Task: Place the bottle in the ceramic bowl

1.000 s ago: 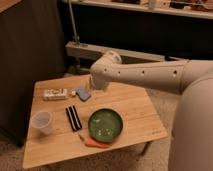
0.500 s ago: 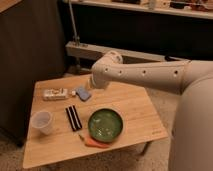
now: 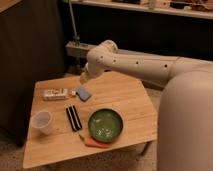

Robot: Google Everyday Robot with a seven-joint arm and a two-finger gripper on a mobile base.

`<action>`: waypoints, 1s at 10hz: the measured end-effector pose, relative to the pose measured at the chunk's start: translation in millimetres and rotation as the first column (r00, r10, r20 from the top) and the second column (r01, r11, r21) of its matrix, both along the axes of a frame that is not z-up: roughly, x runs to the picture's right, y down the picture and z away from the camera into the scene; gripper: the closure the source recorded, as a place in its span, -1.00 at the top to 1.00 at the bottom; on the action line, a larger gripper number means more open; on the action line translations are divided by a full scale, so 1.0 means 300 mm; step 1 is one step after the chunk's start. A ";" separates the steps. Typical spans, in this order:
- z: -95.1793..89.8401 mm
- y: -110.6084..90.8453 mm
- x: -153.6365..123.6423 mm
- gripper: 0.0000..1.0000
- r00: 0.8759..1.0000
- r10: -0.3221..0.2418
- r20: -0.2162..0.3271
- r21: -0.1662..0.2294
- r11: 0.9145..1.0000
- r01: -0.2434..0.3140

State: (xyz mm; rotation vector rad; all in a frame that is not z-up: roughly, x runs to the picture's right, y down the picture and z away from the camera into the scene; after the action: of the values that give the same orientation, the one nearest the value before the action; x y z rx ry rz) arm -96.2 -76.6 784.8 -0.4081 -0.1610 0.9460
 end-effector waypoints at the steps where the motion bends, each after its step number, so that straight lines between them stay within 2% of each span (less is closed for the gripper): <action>1: 0.006 -0.005 -0.029 0.30 0.999 -0.051 0.007 0.002 0.999 0.051; 3: 0.026 0.000 -0.063 0.30 0.999 -0.050 0.020 -0.020 0.999 0.051; 4: 0.054 0.003 -0.067 0.30 0.999 -0.016 0.027 -0.046 0.999 0.017; 5: 0.075 0.004 -0.106 0.30 0.997 -0.002 0.082 -0.058 0.998 0.007; 6: 0.095 -0.001 -0.144 0.30 0.990 -0.004 0.139 -0.049 0.999 0.011; 8: 0.127 -0.011 -0.192 0.30 0.976 -0.024 0.215 -0.029 0.999 0.031; 10: 0.158 -0.024 -0.242 0.30 0.961 -0.073 0.266 -0.001 0.997 0.076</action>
State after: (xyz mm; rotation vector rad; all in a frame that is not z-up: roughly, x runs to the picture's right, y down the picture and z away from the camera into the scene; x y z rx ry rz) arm -168.8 -83.7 832.2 -0.5480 -0.3827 0.8151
